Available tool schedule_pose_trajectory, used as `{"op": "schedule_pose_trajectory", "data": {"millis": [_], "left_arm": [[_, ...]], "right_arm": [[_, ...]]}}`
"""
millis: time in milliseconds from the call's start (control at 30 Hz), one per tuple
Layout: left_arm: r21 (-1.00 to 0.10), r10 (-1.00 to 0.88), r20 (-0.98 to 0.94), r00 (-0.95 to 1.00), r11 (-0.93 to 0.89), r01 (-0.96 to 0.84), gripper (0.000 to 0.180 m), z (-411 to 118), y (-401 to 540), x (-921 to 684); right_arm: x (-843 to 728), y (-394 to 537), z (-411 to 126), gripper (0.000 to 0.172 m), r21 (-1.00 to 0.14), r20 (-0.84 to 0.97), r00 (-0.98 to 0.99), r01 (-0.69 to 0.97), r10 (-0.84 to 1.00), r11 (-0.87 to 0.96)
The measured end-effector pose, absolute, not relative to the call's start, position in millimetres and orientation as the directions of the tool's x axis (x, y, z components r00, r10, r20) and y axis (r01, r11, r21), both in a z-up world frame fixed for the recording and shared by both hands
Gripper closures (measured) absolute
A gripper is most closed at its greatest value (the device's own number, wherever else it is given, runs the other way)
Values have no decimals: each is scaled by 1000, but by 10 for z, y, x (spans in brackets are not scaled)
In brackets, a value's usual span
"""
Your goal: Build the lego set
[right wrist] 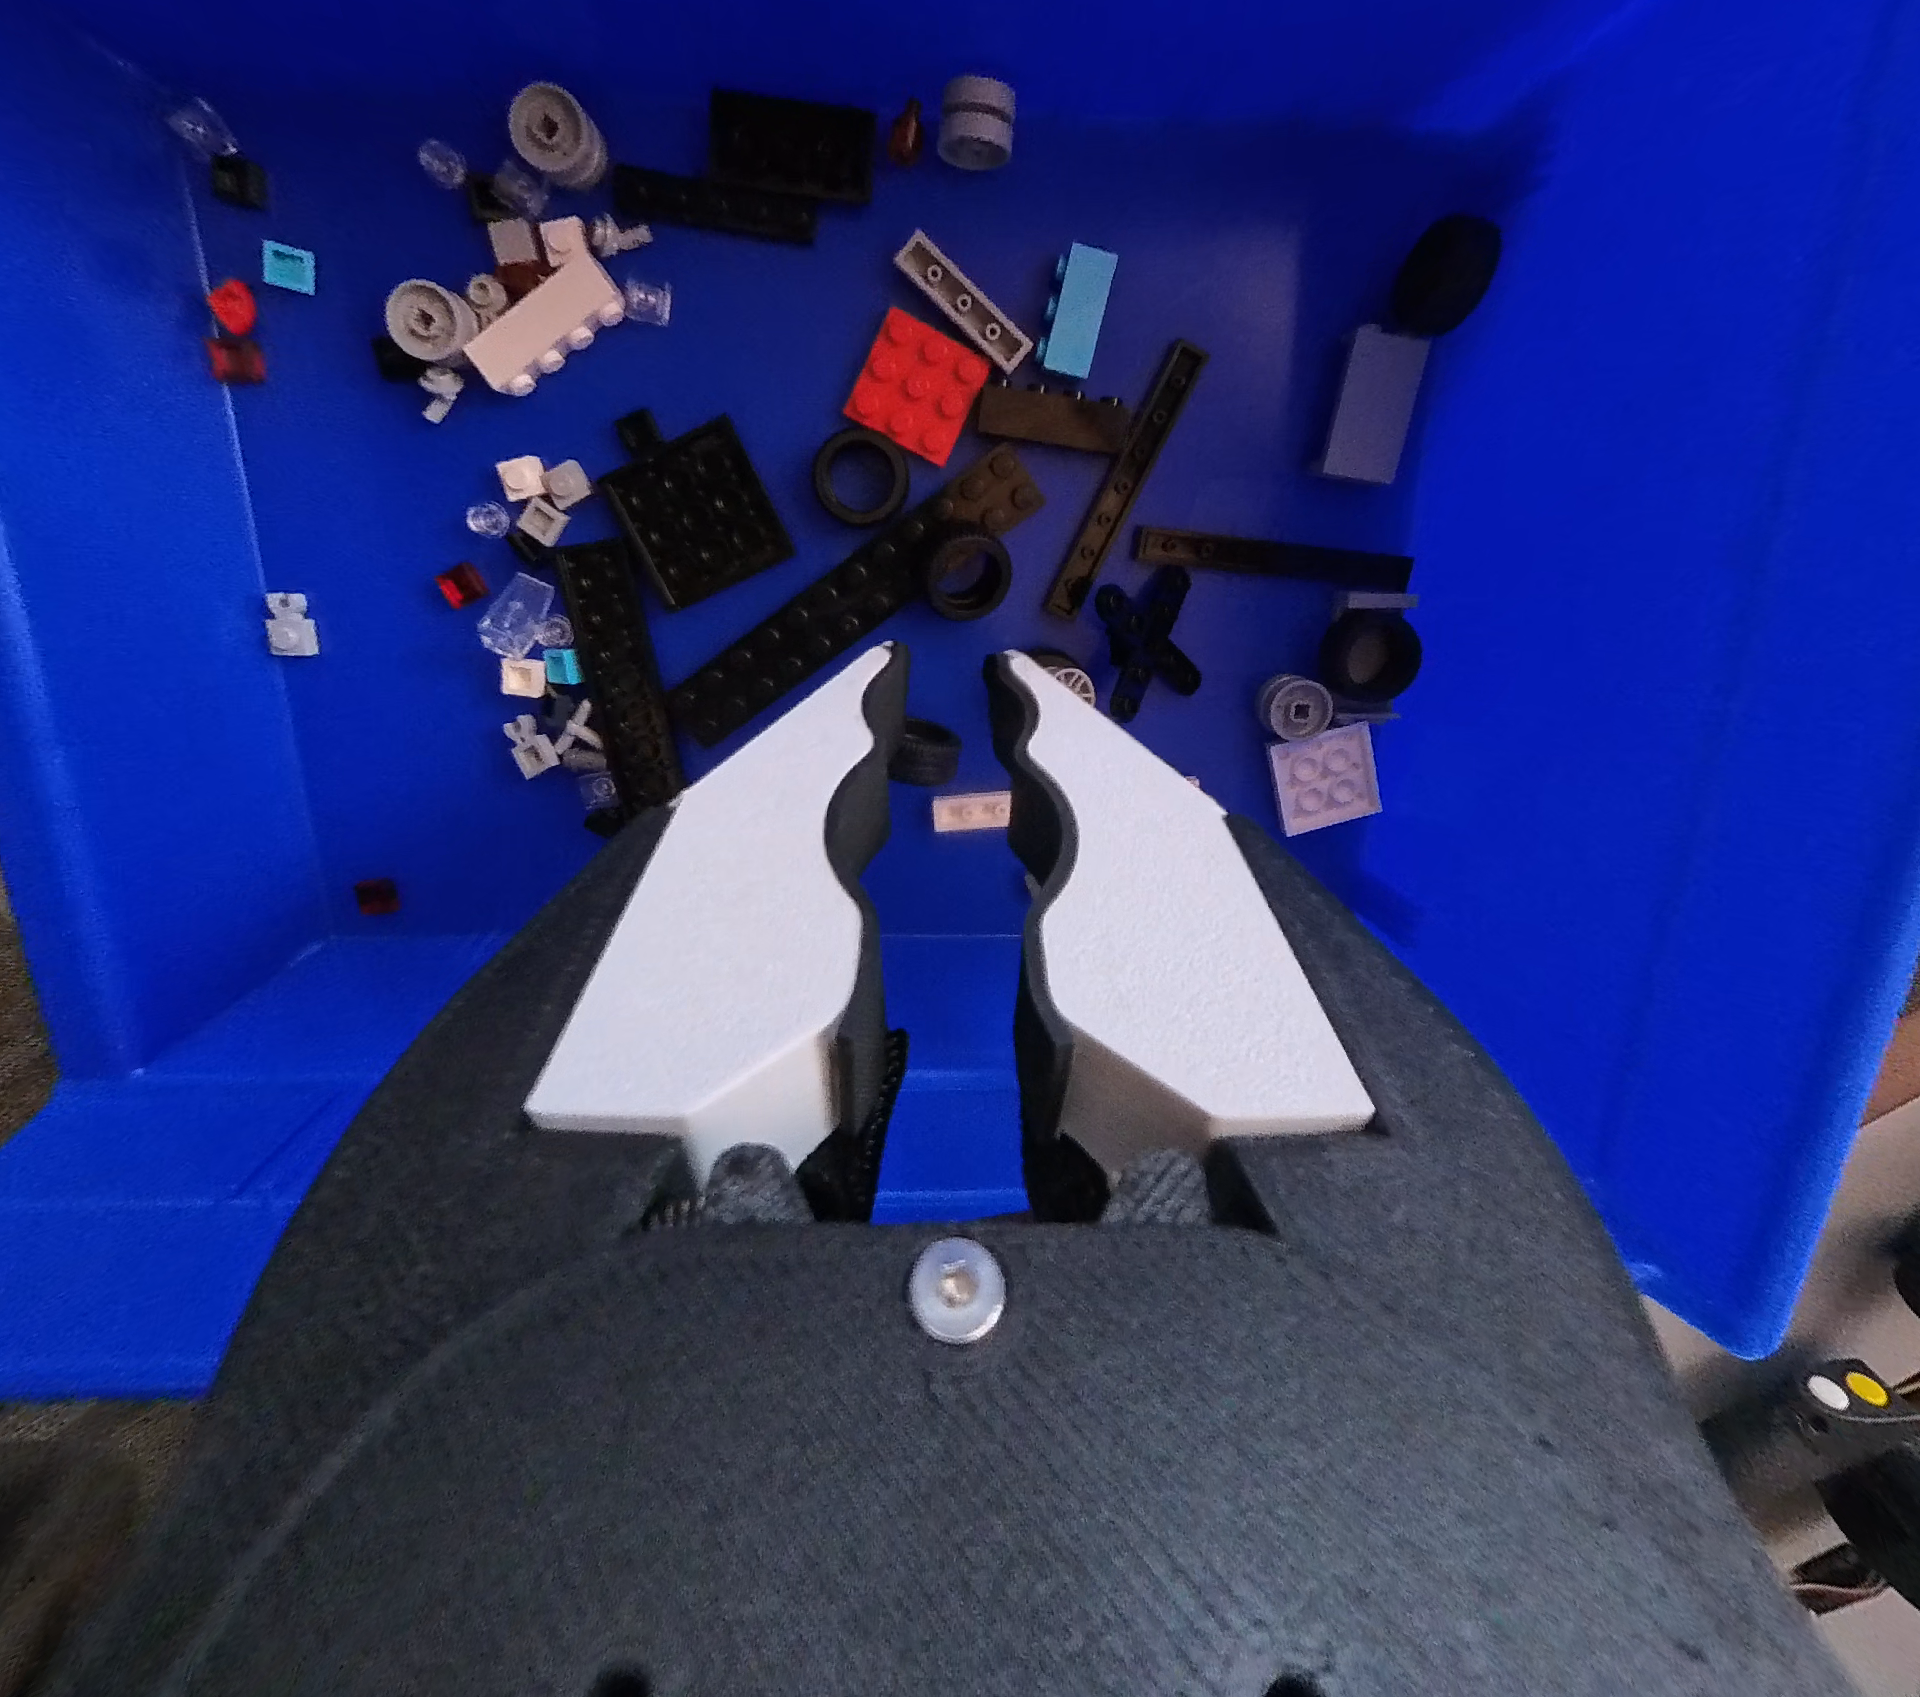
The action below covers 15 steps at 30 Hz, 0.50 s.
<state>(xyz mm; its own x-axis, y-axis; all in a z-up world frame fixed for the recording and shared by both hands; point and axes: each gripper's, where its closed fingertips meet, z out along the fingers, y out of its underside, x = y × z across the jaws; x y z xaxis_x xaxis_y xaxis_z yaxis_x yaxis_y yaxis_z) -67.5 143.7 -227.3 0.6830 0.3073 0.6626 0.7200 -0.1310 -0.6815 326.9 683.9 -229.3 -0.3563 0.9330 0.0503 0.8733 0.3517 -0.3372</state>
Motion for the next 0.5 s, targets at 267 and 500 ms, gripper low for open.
{"op": "schedule_pose_trajectory", "data": {"millis": [267,500], "left_arm": [[-682,294,665,686,-136,719,173,-2263,1441,-659],[-690,274,662,698,-141,710,173,-2243,1446,-629]], "right_arm": [[3270,6876,-2201,153,-334,85,-331,879,940,340],[3220,6765,-1981,153,-355,130,-315,871,940,341]]}}
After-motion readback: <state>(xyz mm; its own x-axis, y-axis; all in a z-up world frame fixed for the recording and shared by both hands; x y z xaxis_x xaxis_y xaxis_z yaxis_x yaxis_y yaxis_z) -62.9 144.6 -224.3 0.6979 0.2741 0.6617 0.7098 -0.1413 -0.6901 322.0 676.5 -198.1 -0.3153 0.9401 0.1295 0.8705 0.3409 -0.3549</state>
